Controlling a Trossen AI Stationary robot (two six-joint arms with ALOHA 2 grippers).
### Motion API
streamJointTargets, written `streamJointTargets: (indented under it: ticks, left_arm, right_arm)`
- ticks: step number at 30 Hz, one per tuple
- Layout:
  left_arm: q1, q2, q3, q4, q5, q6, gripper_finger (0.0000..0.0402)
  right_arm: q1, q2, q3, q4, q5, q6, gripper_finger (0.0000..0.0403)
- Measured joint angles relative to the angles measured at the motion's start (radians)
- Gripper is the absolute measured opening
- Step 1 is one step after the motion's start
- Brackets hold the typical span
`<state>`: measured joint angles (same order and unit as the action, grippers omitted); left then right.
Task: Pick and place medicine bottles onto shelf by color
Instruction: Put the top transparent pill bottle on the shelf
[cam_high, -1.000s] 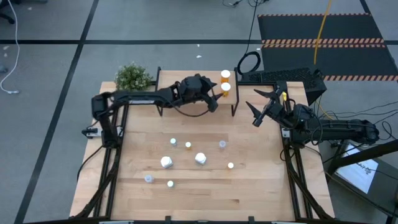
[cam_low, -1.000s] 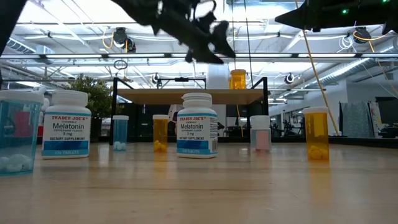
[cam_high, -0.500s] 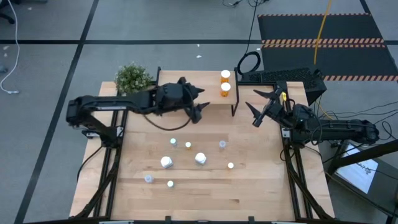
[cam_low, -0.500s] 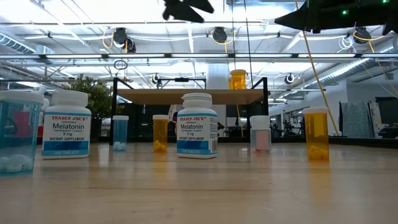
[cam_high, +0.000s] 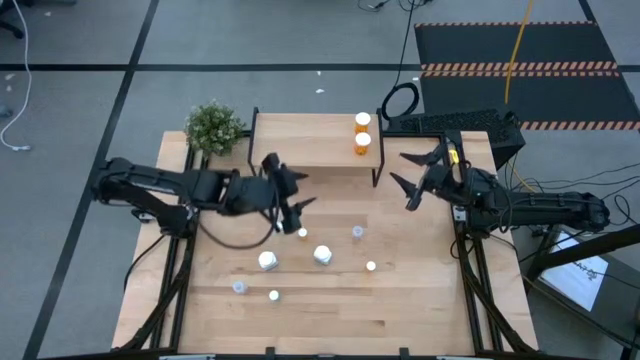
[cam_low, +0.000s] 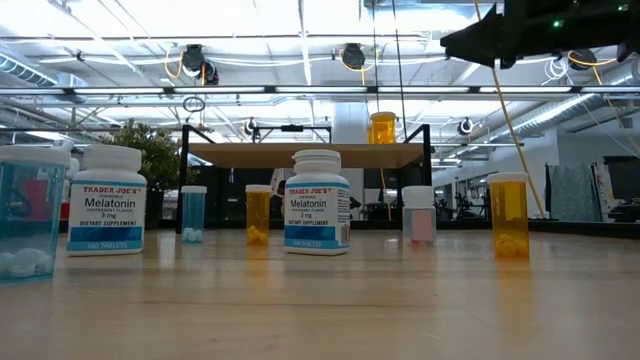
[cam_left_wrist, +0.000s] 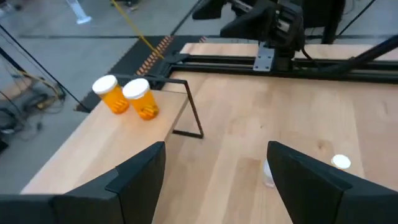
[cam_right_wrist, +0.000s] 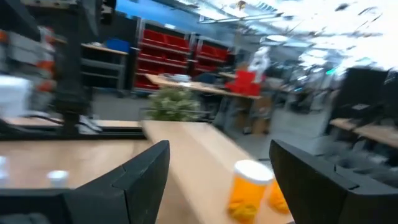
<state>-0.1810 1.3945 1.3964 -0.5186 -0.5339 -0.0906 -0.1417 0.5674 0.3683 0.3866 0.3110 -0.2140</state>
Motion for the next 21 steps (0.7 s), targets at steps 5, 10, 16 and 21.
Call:
streamJointTargets:
  ticks: [5, 10, 16, 21]
  left_arm:
    - [-0.088, -0.004, -0.038, 0.006, -0.11, -0.005, 0.0282]
    - [-0.123, -0.061, -0.203, 0.134, -0.141, 0.0, 0.0282]
    - [-0.123, -0.167, -0.352, 0.25, -0.104, -0.001, 0.0282]
    - [-0.164, -0.206, -0.42, 0.286, -0.07, -0.046, 0.0282]
  right_arm:
    - [0.025, 0.001, 0.0, -0.051, -0.055, 0.158, 0.027]
    - [0.081, 0.023, 0.0, -0.068, -0.055, 0.229, 0.027]
    - [0.156, 0.081, 0.0, -0.058, -0.052, 0.317, 0.027]
    - [0.227, 0.148, 0.0, -0.051, -0.044, 0.391, 0.027]
